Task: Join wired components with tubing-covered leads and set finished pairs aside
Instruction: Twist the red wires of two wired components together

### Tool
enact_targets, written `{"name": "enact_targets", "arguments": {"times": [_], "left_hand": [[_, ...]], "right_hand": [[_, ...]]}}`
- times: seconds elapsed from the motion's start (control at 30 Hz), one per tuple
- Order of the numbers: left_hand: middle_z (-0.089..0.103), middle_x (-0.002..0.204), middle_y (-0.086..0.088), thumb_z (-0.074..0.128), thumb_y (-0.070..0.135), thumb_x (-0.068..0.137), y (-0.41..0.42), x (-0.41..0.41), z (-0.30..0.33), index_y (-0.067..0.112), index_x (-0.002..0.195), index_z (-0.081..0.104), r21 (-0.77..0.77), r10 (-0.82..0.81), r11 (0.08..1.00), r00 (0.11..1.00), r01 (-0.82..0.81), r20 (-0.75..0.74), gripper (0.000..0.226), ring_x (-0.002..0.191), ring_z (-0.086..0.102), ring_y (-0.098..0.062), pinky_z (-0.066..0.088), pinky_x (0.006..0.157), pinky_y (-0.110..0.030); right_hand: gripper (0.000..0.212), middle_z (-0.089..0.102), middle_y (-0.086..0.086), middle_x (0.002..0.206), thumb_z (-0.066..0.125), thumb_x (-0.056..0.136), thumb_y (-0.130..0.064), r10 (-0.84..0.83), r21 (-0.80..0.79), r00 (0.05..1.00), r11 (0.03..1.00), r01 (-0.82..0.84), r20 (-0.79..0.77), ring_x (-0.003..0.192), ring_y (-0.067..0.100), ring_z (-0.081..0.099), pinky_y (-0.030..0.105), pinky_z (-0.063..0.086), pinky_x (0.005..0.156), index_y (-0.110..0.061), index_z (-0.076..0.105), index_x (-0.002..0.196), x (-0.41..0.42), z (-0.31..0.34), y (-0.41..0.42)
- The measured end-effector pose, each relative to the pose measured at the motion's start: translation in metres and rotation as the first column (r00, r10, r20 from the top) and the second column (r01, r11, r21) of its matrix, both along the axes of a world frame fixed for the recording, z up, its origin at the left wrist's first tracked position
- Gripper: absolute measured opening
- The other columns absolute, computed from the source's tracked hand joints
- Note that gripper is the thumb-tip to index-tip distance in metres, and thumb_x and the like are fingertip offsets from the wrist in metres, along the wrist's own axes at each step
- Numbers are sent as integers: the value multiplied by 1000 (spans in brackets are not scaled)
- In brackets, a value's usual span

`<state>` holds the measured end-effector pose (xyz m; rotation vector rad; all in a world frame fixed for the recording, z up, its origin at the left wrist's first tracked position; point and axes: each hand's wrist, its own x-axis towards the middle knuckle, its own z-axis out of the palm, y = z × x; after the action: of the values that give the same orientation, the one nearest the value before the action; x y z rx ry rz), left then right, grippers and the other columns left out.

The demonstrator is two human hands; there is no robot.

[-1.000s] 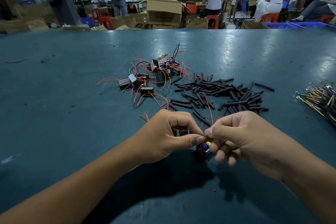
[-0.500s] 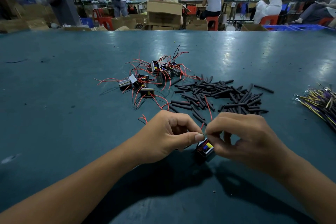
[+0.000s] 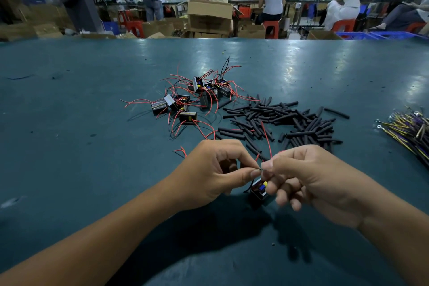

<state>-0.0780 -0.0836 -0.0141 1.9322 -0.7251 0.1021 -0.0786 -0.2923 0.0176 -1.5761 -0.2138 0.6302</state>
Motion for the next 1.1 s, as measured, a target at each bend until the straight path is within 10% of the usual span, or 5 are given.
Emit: {"name": "enact_targets", "arguments": {"times": [0.23, 0.43, 0.5, 0.67, 1.1], "left_hand": [[59, 76, 5, 72, 14, 89, 1, 0, -1, 11, 84, 72, -43, -27, 999, 999, 24, -48, 6, 47, 52, -13, 42, 46, -24], [56, 71, 8, 70, 12, 89, 0, -1, 0, 12, 84, 70, -92, -86, 993, 988, 75, -129, 5, 48, 49, -11, 42, 48, -24], [56, 72, 8, 70, 13, 89, -1, -1, 0, 13, 84, 69, -91, -79, 994, 989, 67, -126, 5, 48, 49, -12, 42, 48, -24], [58, 76, 7, 72, 16, 89, 0, -1, 0, 19, 83, 71, -35, -55, 998, 996, 53, -70, 7, 49, 50, -8, 41, 47, -24], [59, 78, -2, 72, 14, 88, 0, -2, 1, 18, 85, 72, -14, -55, 998, 997, 54, -49, 5, 52, 51, -10, 45, 46, -25]], "right_hand": [[9, 72, 9, 68, 71, 82, -16, 100, -93, 918, 993, -70, 384, 57, 21, 70, 24, 50, 48, -13, 72, 74, 5, -4, -8], [13, 59, -3, 70, 65, 93, -15, 471, -449, -26, 856, 256, 882, 57, 18, 53, 33, 46, 51, -12, 69, 81, 15, -7, -19], [15, 62, -10, 72, 63, 94, -27, 464, -465, 61, 858, 219, 884, 60, 8, 55, 22, 45, 54, -19, 70, 83, 17, -5, -23], [43, 68, 11, 64, 65, 88, -52, 75, -144, 969, 989, -42, 236, 48, 19, 61, 25, 48, 43, -14, 72, 71, 10, 1, -12], [27, 55, 2, 60, 58, 75, -38, 163, 20, 954, 986, -163, -251, 42, 11, 47, 19, 38, 38, -15, 70, 69, 13, -6, -9]]}}
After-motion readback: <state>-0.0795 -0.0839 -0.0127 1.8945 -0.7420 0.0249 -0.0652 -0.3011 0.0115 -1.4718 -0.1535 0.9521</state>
